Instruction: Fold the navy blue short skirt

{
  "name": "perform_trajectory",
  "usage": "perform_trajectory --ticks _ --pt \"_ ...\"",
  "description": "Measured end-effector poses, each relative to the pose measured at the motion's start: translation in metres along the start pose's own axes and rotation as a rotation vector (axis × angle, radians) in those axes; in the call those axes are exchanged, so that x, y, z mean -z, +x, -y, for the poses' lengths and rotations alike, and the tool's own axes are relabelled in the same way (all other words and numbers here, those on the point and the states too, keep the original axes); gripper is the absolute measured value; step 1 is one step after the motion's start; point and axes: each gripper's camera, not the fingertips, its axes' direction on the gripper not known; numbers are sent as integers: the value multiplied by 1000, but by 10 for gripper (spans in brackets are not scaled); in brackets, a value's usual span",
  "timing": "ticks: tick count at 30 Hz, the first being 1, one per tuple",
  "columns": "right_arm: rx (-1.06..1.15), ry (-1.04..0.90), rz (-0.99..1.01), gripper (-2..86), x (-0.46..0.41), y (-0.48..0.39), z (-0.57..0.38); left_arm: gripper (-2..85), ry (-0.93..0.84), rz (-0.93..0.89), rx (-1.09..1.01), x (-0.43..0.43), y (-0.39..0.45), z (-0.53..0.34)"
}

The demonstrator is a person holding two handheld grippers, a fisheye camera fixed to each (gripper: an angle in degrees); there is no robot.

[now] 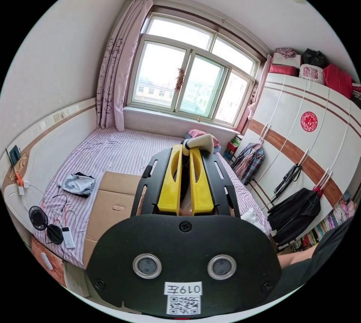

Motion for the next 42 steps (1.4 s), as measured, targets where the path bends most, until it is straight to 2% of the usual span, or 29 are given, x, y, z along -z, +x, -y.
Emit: perform_trajectory --ticks 6,8,10,16,18,21,26,28,31,34,36,40,42 --pt "89 -12 -269 185 -45 31 9 10 27 -8 -24 12 -6 13" --pt "57 -32 -385 111 -51 57 10 9 33 -7 -42 16 -10 16" --pt "-6 -28 -482 76 -41 95 10 9 35 22 -82 22 -19 16" --pt "-431 58 -149 66 54 324 -25 12 -61 108 -125 15 -89 -1" --pt "-593 140 -20 64 83 420 -42 14 -112 128 -122 6 -115 -14" --pt "-747 236 91 63 106 521 -56 16 -195 124 -72 -10 -160 -43" --pt "-747 122 -81 63 133 628 -44 16 -381 -87 -72 -43 -192 -116" --pt "-757 105 -113 62 143 674 -38 15 -516 -279 -74 -63 -188 -158" --pt "-696 70 -110 62 140 749 9 16 -608 -570 7 -91 -187 -200" --pt "-575 -82 -61 62 85 806 97 17 -613 -697 178 -119 -219 -220" --pt "-477 -169 -29 62 19 831 170 17 -603 -711 261 -132 -250 -231" --pt "-325 -310 31 62 -105 829 277 16 -563 -610 437 -144 -359 -259" --pt "-282 -413 110 61 -212 812 321 16 -546 -510 537 -150 -422 -281"
